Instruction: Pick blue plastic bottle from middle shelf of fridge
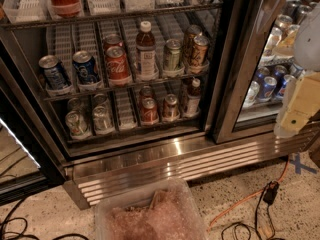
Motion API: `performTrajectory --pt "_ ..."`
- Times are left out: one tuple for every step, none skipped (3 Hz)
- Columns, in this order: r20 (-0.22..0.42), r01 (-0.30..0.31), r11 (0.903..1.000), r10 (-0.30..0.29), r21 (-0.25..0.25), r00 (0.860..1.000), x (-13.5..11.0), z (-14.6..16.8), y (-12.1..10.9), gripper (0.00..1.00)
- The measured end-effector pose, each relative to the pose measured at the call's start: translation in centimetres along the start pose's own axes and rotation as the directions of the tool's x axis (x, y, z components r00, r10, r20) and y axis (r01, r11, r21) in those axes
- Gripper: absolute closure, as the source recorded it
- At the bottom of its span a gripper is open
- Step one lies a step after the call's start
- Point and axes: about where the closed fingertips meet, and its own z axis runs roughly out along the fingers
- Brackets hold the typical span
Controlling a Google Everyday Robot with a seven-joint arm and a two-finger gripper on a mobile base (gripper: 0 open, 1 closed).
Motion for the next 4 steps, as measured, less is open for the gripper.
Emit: performTrajectory --pt "0.0 0.0 1.0 0.0 0.0 1.0 0.0 0.0 0.0 0.0" --pt "0.019 -0.013 0.9995 0.013 0.028 1.0 -0.3 0.7 -0.5 0.0" --pt "0.077 -0.045 0.9985 0.043 0.03 0.996 -1.0 3.6 -1.1 0.0" --pt "0.147 -0.069 0.9965 0.061 0.047 0.987 -2.4 6.2 -2.0 0.0"
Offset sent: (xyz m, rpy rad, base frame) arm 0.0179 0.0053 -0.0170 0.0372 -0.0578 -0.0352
